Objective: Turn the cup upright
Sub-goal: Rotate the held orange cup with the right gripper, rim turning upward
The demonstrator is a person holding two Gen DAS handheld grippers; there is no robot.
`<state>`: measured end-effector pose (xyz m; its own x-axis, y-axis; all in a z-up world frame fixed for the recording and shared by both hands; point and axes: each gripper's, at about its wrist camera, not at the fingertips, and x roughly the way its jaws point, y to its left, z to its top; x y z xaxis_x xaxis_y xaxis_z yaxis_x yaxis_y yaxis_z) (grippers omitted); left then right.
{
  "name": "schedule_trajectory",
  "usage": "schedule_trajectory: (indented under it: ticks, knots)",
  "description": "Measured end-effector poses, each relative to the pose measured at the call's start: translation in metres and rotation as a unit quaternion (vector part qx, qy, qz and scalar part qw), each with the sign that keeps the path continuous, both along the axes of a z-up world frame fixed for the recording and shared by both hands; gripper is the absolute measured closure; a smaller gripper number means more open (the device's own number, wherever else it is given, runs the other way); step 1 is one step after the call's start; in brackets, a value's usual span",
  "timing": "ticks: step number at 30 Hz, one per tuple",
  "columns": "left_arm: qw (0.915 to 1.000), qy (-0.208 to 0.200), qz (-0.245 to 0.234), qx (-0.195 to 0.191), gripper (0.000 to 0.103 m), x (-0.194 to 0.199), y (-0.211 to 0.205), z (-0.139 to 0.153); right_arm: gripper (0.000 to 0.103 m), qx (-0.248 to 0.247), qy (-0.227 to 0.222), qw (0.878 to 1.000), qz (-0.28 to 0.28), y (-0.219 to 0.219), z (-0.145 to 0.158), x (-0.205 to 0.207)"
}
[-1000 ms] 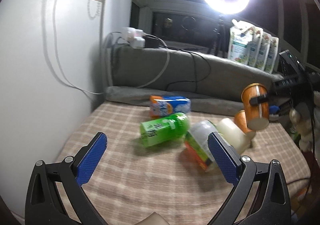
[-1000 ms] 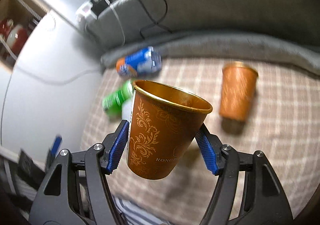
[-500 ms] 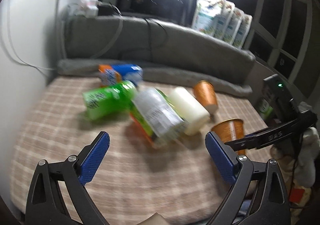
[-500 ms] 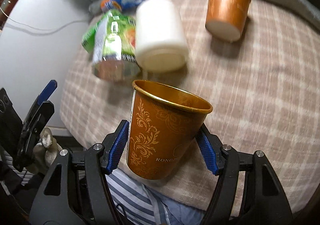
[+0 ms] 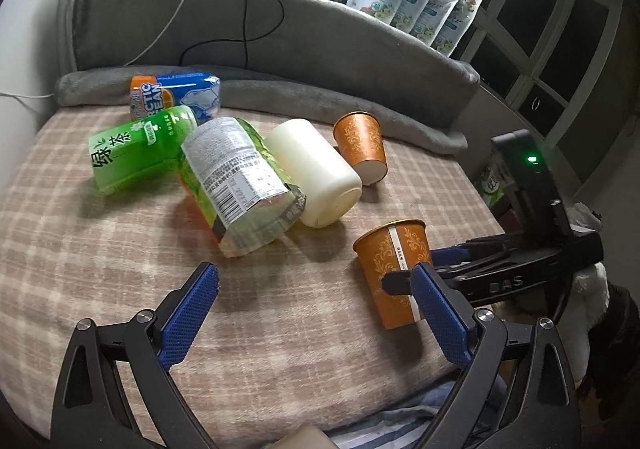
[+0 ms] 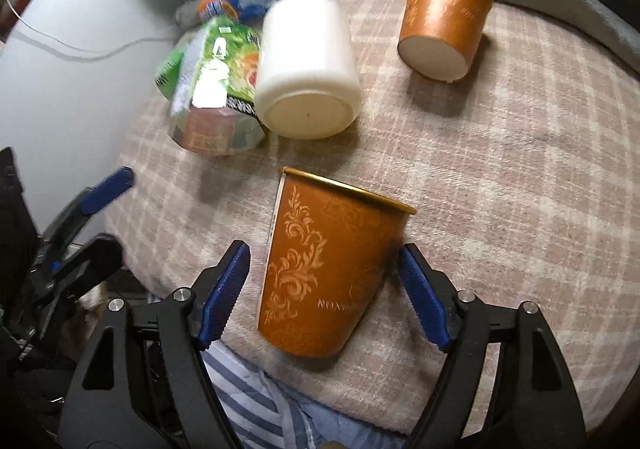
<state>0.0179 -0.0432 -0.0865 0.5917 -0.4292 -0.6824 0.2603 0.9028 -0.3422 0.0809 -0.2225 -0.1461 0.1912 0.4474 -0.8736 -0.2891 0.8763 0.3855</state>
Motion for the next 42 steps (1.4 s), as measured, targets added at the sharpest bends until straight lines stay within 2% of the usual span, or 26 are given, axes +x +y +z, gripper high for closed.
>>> schedule_trajectory:
  ticks: [5, 9, 13, 18, 23, 29, 35, 42]
  knots:
    - [0.9990, 0.035, -0.012, -0.023, 0.007, 0.010, -0.005, -0.007, 0.024, 0.046, -0.036, 0.997, -0.047, -0.037, 0.023, -0.022]
    - [0.9942, 0.081, -0.036, -0.062, 0.007, 0.023, -0.019, -0.017, 0.024, 0.064, -0.067, 0.991, -0.100, -0.069, 0.033, -0.044]
    - [0.9875, 0.119, -0.043, -0.094, 0.007, 0.037, -0.032, -0.027, 0.024, 0.077, -0.081, 0.981, -0.157, -0.101, 0.030, -0.071]
    - [0.9818, 0.146, -0.042, -0.114, 0.007, 0.048, -0.045, -0.036, 0.024, 0.083, -0.081, 0.971, -0.208, -0.132, 0.020, -0.094]
    - [0.9785, 0.165, -0.047, -0.115, 0.007, 0.056, -0.059, -0.041, 0.024, 0.093, -0.078, 0.964, -0.238, -0.150, 0.012, -0.102]
    - [0.9794, 0.168, -0.052, -0.099, 0.008, 0.060, -0.068, -0.045, 0.024, 0.096, -0.075, 0.963, -0.242, -0.153, 0.005, -0.106]
    - [0.9810, 0.171, -0.056, -0.073, 0.014, 0.067, -0.076, -0.052, 0.024, 0.102, -0.073, 0.962, -0.242, -0.152, 0.002, -0.106]
    - [0.9801, 0.177, -0.067, -0.061, 0.023, 0.074, -0.079, -0.059, 0.024, 0.101, -0.070, 0.961, -0.249, -0.155, -0.001, -0.105]
